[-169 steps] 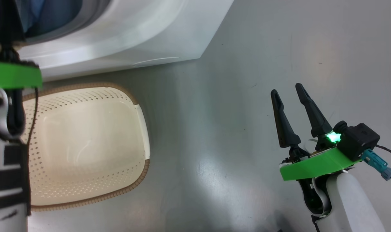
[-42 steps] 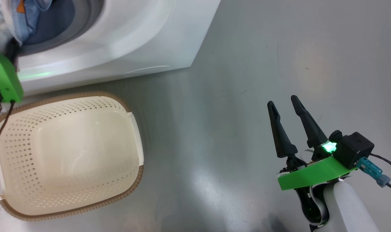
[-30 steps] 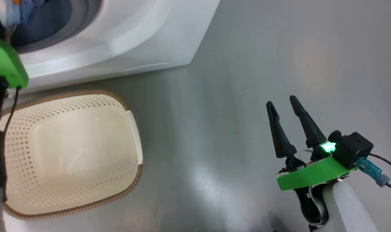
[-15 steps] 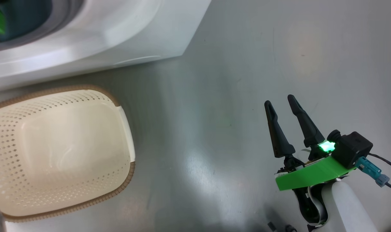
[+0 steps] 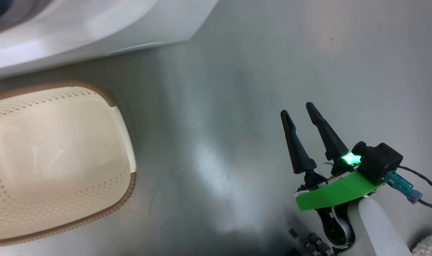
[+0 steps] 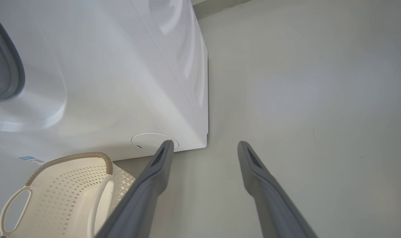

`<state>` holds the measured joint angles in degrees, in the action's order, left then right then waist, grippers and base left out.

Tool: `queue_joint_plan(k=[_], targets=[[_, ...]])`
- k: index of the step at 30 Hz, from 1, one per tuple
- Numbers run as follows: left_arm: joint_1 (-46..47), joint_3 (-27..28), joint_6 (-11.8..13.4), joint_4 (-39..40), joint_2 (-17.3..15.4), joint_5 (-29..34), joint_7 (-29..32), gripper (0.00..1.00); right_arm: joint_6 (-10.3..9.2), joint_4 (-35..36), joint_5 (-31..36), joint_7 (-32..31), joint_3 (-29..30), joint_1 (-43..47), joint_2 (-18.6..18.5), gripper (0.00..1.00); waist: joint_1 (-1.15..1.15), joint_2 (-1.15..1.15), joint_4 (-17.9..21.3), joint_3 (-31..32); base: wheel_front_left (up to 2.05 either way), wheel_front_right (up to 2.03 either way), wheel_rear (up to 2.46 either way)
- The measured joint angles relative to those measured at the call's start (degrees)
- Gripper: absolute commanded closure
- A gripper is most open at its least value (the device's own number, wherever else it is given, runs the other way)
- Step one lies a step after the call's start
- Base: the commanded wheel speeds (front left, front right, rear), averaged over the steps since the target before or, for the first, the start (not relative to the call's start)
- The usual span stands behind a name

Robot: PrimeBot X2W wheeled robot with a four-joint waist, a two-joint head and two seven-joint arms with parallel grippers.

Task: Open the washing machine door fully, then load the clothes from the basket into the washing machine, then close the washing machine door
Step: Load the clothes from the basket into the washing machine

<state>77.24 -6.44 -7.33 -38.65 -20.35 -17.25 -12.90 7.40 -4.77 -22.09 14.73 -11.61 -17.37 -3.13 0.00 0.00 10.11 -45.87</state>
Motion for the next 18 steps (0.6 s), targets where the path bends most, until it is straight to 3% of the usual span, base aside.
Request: queue_joint_plan(k=[7, 12, 18], targets=[[5.5, -1.9, 0.0, 0.9, -4.1, -1.2, -1.8, 1.00, 0.00, 0.2, -1.3, 0.0, -1.7, -0.5, 0.0, 0.00, 0.00, 0.00, 1.7, -3.1, 0.00, 0.00, 0.00], [7.5, -4.5, 0.0, 1.9, -5.1, -2.1, -1.8, 1.00, 0.00, 0.2, -1.8, 0.0, -2.7, -0.9, 0.1, 0.00, 0.00, 0.00, 3.1, -4.7, 0.00, 0.00, 0.00], [10.1, -8.4, 0.0, -4.0, -6.3, -4.4, 0.6, 1.00, 0.00, 0.2, -1.8, 0.0, -3.3, -1.5, 0.1, 0.00, 0.00, 0.00, 4.3, -5.8, 0.00, 0.00, 0.00]])
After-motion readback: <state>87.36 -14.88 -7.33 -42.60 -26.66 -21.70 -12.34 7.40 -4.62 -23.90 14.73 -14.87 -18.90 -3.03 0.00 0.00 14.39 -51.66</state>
